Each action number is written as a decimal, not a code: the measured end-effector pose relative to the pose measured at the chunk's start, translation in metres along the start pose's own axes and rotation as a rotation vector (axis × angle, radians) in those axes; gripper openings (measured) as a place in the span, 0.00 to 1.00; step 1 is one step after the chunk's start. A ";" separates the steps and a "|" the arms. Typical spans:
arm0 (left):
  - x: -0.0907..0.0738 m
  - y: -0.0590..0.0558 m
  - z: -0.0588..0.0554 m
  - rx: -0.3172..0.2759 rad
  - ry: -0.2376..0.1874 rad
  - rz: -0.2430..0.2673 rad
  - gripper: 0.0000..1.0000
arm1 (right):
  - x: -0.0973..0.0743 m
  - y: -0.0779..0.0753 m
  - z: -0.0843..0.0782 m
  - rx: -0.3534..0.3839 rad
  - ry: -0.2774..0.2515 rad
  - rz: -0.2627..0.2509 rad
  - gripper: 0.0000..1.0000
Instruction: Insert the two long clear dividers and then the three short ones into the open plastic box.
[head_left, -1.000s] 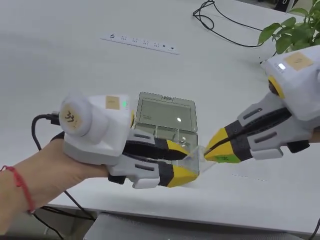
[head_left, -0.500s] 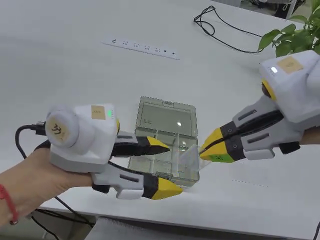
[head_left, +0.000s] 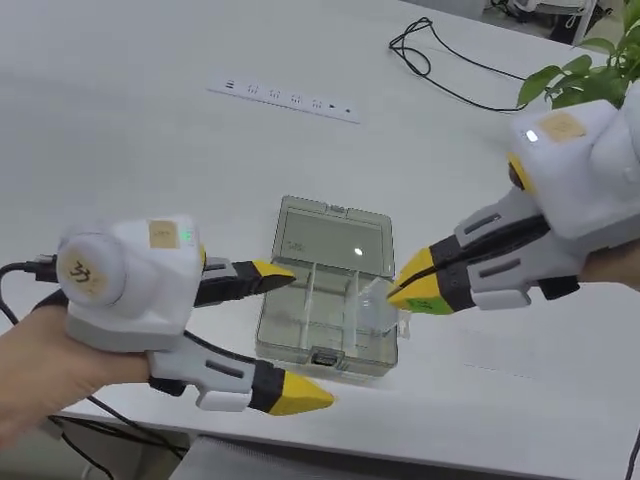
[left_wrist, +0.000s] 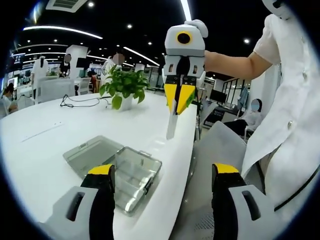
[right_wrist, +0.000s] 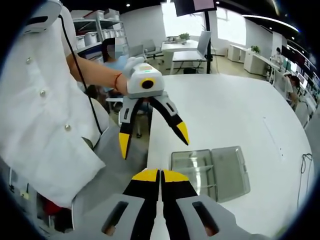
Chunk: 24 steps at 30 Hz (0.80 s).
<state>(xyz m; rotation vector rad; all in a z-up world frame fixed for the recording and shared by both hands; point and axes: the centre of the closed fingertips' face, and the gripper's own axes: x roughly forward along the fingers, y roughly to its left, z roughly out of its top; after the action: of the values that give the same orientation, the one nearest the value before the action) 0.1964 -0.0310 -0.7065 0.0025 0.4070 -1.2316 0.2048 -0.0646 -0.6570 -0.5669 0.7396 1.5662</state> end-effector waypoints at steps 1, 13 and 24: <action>0.000 0.001 -0.001 -0.002 0.001 0.002 0.82 | 0.000 0.000 0.000 -0.001 0.000 -0.001 0.03; -0.010 0.011 -0.012 -0.009 0.017 0.037 0.91 | 0.016 -0.033 0.004 -0.003 0.010 -0.047 0.03; -0.018 0.016 -0.018 -0.028 0.009 0.061 0.93 | 0.045 -0.053 0.004 -0.016 0.052 -0.054 0.02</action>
<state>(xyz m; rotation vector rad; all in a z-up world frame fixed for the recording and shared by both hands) 0.2011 -0.0053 -0.7209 -0.0030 0.4291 -1.1662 0.2516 -0.0291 -0.6936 -0.6362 0.7453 1.5134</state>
